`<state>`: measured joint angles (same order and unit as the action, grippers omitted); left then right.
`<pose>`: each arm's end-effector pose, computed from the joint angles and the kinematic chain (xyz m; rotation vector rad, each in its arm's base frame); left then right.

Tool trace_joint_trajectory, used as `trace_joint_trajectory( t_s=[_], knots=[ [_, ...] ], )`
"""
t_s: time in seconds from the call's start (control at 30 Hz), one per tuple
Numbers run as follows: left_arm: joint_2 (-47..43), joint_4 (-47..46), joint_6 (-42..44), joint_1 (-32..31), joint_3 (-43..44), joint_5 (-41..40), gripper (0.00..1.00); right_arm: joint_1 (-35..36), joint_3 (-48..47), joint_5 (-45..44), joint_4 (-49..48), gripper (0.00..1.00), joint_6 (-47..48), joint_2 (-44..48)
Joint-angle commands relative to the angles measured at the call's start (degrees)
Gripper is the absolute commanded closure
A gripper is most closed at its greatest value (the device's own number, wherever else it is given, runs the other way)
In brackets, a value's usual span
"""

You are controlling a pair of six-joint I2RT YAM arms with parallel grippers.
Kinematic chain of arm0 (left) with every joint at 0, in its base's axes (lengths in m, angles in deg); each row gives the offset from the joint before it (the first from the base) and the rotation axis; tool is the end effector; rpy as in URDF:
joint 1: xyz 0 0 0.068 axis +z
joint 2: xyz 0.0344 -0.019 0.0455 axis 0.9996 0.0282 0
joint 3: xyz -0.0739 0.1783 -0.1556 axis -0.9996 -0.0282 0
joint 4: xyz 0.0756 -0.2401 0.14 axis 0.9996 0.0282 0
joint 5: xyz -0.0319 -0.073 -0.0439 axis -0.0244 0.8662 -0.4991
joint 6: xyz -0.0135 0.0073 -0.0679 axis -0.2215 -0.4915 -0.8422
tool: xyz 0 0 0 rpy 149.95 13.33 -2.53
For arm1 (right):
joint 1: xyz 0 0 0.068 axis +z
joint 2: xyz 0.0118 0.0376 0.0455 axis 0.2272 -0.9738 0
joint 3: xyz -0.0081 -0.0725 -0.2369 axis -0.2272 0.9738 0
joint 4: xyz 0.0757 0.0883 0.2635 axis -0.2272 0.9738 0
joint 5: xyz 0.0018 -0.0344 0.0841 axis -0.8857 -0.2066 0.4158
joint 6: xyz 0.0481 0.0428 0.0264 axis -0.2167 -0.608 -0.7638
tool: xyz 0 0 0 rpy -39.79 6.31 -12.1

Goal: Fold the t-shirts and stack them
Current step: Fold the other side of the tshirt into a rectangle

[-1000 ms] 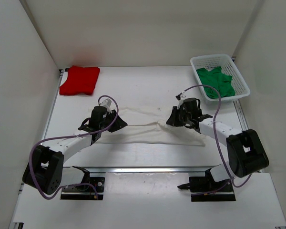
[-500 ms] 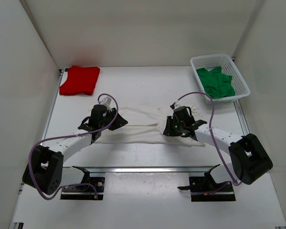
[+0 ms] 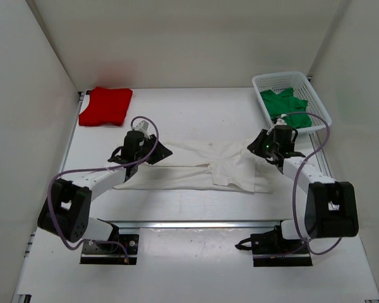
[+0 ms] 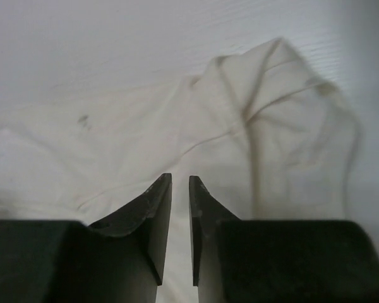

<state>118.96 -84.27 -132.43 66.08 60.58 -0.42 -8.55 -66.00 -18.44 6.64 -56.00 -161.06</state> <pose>0.2949 -0.1351 0.1413 -0.3245 2.2780 -0.8994 0.3221 0.0401 0.1527 0.2685 2.2236 0.5692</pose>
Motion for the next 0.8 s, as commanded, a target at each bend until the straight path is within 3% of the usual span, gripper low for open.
trace_joint_trajectory(
  t_s=[0.0,0.3,0.6,0.77],
  knots=[
    [4.6,-3.9,-2.4,1.9,3.3,1.2,0.66,-4.3,-1.5,0.5,-10.5,0.83,-0.8,-4.7],
    [14.1,-9.1,-7.2,13.2,2.9,6.1,0.67,-8.7,-2.7,3.0,-14.4,0.67,-0.8,-12.7],
    [19.0,-13.5,-11.3,20.4,1.2,8.7,0.69,-9.9,-1.0,10.1,-16.8,0.83,-3.9,-13.1],
    [21.2,-16.5,-14.2,22.3,-0.3,11.2,0.7,-10.0,-1.8,7.6,-15.2,0.63,-2.6,-13.5]
  ],
)
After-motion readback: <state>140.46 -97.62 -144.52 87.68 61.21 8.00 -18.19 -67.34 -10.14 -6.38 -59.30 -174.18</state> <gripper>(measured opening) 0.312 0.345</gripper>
